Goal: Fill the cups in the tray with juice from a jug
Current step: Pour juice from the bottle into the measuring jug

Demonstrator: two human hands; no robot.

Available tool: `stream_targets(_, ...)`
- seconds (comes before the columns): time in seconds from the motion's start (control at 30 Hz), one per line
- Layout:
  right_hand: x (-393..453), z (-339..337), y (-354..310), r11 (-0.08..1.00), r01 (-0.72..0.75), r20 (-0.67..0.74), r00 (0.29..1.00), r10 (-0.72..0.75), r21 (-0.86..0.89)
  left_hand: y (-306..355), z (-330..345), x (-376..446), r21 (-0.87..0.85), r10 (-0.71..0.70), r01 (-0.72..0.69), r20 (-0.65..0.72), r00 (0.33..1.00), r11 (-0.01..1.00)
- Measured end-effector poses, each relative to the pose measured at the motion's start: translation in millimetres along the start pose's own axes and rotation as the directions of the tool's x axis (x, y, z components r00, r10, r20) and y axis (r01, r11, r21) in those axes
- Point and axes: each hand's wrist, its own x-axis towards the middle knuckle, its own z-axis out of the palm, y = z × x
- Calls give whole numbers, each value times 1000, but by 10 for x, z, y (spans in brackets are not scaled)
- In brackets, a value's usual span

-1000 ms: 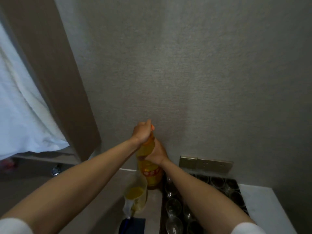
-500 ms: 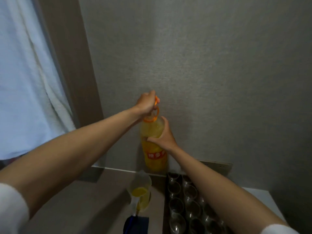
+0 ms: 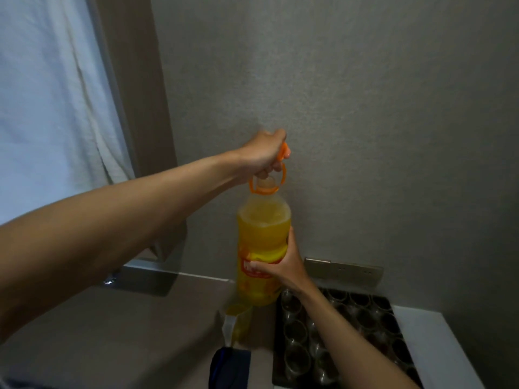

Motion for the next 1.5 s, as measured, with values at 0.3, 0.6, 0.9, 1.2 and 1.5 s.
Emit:
stream_targets(0.3,-396,1,-25,998,-18,70,997,22,-65,-117,-105,-243,-27,-68,73,154,986,997)
stream_targets(0.6,-647,14,-87,985,64,-69,995,-76,-162,-146,-18,-383,-103,-124,136,112,986,985)
stream_targets(0.9,-528,-326,39,941,109,-38,991,-127,-319,-278,112,-343,-223,-295,276,-52,954,935)
stream_targets(1.2,-382,-619,74,886,160,131,985,-113,-436,-667,132,-223,-437,-455,363,-125,882,823)
stream_targets(1.5,-334,-659,147,834,125,207,978,-13,-537,-1123,197,-95,-548,-547,429,-62,835,718)
